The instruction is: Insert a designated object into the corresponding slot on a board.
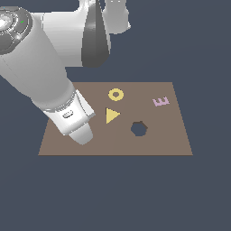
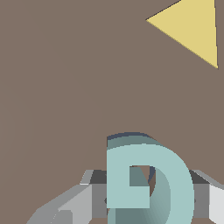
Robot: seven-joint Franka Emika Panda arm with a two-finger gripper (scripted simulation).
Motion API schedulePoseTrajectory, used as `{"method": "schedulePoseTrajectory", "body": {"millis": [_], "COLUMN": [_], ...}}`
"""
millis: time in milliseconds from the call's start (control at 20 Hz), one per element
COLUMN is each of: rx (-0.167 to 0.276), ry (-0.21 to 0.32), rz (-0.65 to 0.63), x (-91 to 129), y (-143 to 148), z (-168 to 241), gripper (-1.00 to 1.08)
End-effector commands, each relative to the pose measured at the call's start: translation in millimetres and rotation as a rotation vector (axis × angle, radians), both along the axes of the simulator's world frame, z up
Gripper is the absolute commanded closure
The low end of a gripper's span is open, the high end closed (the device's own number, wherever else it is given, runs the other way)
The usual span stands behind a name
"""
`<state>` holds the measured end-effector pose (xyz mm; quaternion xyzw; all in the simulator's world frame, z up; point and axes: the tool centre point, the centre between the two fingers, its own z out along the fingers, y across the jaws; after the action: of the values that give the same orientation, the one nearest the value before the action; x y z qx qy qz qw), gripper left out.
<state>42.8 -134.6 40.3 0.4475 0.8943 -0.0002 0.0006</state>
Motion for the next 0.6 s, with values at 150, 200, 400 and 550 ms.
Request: {"method": "schedulePoseTrajectory", "body": {"millis": [150, 200, 400, 550], "rx": [0.000, 0.000, 0.000, 0.001], "ry": [0.000, 0.000, 0.000, -0.002], "rz": [0.002, -0.001, 0.000, -0.002], "x": [0.0, -0.1, -0.2, -0.3], "y": [0.0, -0.1, 0.0, -0.1], "z": [0.1, 0.1, -2.2, -9.4], "gripper": [1.08, 1.08, 1.08, 1.08]}}
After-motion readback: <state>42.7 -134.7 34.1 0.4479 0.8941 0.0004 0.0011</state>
